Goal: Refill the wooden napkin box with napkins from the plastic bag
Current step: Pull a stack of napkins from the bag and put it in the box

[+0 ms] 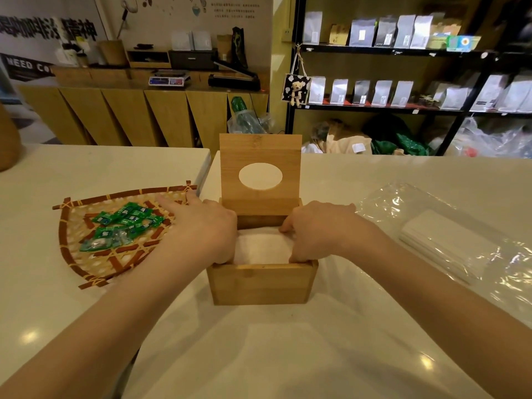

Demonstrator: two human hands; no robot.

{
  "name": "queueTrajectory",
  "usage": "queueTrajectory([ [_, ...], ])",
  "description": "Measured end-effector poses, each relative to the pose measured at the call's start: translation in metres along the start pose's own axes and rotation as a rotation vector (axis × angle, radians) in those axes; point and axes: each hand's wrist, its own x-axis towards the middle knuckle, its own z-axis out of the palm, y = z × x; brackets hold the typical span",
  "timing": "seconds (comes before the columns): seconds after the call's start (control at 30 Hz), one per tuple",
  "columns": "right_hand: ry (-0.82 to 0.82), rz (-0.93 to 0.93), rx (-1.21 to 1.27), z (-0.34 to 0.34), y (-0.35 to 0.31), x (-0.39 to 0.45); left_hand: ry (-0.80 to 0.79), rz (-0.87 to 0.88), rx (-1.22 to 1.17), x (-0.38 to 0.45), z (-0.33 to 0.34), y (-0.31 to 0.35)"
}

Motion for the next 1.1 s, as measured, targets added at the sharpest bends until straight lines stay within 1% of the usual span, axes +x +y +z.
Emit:
queueTrajectory([
  [0.1,-0.015,0.031,-0.095,0.000,-0.005,0.004,0.005,-0.019,0.020,0.000,0.002,0.002],
  [0.23,0.043,0.025,-0.126,0.004,-0.006,0.004,0.015,-0.004,0.011,-0.003,0.002,0.001],
  [0.3,0.065,-0.013,-0.061,0.005,-0.002,0.000,-0.002,0.054,-0.051,-0.003,0.001,-0.003],
  [0.37,0.060,-0.052,0.060,0.001,0.004,-0.006,-0.024,0.101,-0.114,-0.008,-0.002,-0.010],
  [0.4,0.074,-0.079,0.106,-0.002,0.009,-0.010,0.001,0.111,-0.132,-0.013,-0.004,-0.015],
  [0.43,0.114,-0.108,0.136,-0.005,0.013,-0.014,0.064,0.122,-0.153,-0.019,-0.006,-0.019],
  [0.5,0.287,-0.164,0.160,-0.009,0.020,-0.020,0.275,0.183,-0.197,-0.031,-0.010,-0.025],
  [0.53,0.381,-0.190,0.155,-0.010,0.022,-0.023,0.372,0.252,-0.219,-0.037,-0.012,-0.025],
  [0.57,0.441,-0.224,0.140,-0.011,0.022,-0.025,0.420,0.333,-0.222,-0.040,-0.013,-0.023],
  [0.6,0.449,-0.273,0.102,-0.012,0.020,-0.028,0.421,0.415,-0.195,-0.042,-0.014,-0.020],
  [0.63,0.408,-0.338,0.045,-0.012,0.016,-0.029,0.384,0.478,-0.153,-0.041,-0.014,-0.015],
  [0.7,0.240,-0.455,-0.073,-0.007,0.009,-0.028,0.266,0.523,-0.069,-0.031,-0.011,-0.005],
  [0.77,0.093,-0.484,-0.120,-0.003,0.006,-0.023,0.161,0.521,-0.050,-0.021,-0.009,0.001],
  [0.8,0.050,-0.475,-0.133,-0.001,0.006,-0.020,0.126,0.520,-0.064,-0.016,-0.008,0.002],
  [0.87,0.004,-0.448,-0.172,0.000,0.005,-0.015,0.097,0.523,-0.079,-0.012,-0.007,0.002],
  [0.93,-0.019,-0.433,-0.224,0.000,0.003,-0.013,0.104,0.538,-0.073,-0.010,-0.005,0.002],
  [1.0,-0.027,-0.424,-0.269,-0.001,0.000,-0.011,0.112,0.534,-0.060,-0.009,-0.004,0.003],
  [1.1,-0.027,-0.422,-0.292,0.000,-0.003,-0.009,0.069,0.521,-0.076,-0.008,-0.005,0.004],
])
